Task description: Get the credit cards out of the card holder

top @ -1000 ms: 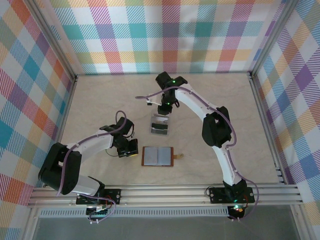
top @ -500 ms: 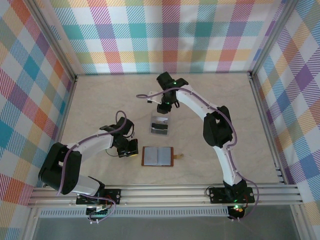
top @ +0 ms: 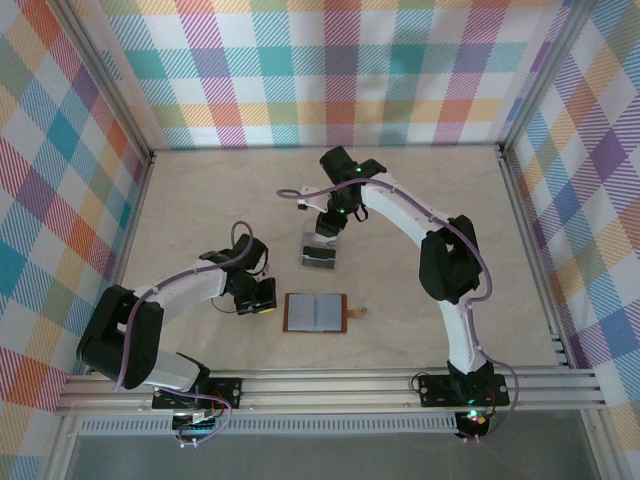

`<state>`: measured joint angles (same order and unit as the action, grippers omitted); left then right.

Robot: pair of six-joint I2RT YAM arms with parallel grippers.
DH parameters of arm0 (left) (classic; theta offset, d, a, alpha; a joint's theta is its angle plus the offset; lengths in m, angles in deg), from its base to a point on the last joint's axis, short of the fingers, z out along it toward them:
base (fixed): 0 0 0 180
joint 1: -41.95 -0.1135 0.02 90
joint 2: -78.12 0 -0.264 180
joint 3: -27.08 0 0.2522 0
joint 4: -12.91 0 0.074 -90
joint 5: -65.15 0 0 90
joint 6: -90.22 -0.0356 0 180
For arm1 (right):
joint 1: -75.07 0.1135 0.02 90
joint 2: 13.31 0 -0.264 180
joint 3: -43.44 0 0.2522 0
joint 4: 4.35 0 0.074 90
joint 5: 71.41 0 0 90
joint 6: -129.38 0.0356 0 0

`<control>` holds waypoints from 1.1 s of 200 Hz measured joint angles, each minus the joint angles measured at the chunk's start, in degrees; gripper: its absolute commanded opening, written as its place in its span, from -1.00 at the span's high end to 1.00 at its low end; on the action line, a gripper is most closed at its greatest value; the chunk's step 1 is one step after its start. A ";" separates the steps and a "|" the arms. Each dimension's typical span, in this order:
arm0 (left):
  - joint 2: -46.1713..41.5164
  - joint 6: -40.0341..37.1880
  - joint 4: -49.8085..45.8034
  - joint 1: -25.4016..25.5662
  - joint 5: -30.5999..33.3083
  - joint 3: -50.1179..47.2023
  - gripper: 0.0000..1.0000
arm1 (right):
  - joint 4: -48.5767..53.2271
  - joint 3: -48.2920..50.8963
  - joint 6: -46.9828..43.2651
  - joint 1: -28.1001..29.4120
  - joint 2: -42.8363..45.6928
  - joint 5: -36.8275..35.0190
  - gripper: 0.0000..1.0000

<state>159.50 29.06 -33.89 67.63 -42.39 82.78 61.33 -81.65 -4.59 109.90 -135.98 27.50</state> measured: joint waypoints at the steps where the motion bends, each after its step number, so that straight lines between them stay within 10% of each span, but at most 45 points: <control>1: 0.00 0.00 0.00 0.00 0.00 0.00 0.99 | 0.00 0.00 0.00 0.00 -0.02 -0.04 0.15; 220: 0.00 -0.26 -1.46 0.00 0.66 1.11 0.98 | -10.49 0.04 0.26 0.00 -2.34 -12.04 0.17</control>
<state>159.50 28.79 -35.35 67.63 -41.73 83.89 50.84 -81.61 -4.32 109.90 -138.32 15.45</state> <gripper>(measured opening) 0.049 0.414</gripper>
